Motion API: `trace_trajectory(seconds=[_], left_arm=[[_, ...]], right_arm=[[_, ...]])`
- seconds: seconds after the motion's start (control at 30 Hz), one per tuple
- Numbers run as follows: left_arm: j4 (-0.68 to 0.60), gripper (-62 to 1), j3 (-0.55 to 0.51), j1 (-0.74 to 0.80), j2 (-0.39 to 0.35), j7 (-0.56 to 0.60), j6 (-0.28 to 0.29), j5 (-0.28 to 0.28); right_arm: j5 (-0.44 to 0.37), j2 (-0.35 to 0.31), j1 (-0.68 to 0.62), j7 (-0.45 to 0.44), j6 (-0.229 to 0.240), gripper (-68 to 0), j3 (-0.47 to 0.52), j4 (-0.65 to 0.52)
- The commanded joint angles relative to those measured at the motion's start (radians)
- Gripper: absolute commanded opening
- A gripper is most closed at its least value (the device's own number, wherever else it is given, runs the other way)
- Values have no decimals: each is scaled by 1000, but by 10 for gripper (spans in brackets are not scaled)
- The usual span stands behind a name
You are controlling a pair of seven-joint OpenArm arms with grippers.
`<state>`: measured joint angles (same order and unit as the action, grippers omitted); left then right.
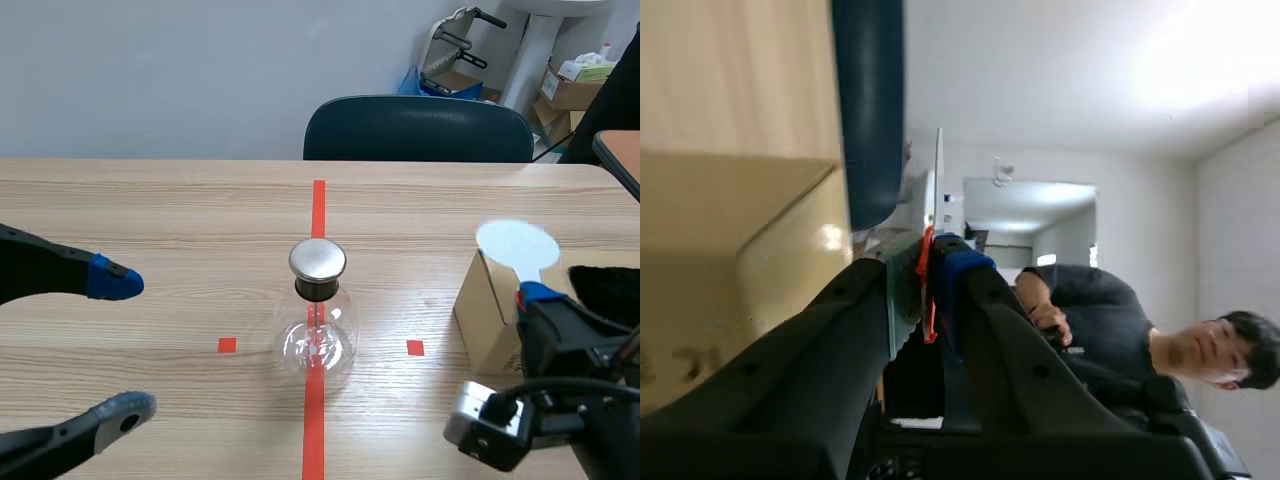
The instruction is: Do the electroscope experiment
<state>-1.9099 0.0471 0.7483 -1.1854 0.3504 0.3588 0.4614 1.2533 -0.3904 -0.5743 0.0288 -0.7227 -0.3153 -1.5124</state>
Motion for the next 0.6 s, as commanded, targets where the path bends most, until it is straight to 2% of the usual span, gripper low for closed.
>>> trace_trajectory(seconds=[0.0, 0.1, 0.17, 0.3, 0.4, 0.5, 0.57], left_arm=[[-15, -253, -2, -1, 8, 30, -2, 6], [-15, -441, -2, -1, 15, 63, -14, 6], [-15, -505, -2, -1, 31, 76, -35, 6], [-15, -551, 18, -11, 73, 93, -35, -25], [0, -559, 89, -58, 115, 94, -37, -97], [44, -577, 185, -133, 174, 58, -82, -165], [89, -577, 246, -190, 216, 41, -87, -195]], right_arm=[[24, -3, 10, 27, -60, -664, -20, -34], [73, -3, 35, 103, -60, -664, -75, -41], [100, -3, 56, 161, -60, -664, -117, -41], [153, -3, 97, 254, -60, -664, -194, -41], [186, -3, 124, 313, -60, -664, -241, -40], [203, -3, 146, 356, -53, -664, -272, -40], [208, -3, 158, 377, -51, -664, -286, -39]])
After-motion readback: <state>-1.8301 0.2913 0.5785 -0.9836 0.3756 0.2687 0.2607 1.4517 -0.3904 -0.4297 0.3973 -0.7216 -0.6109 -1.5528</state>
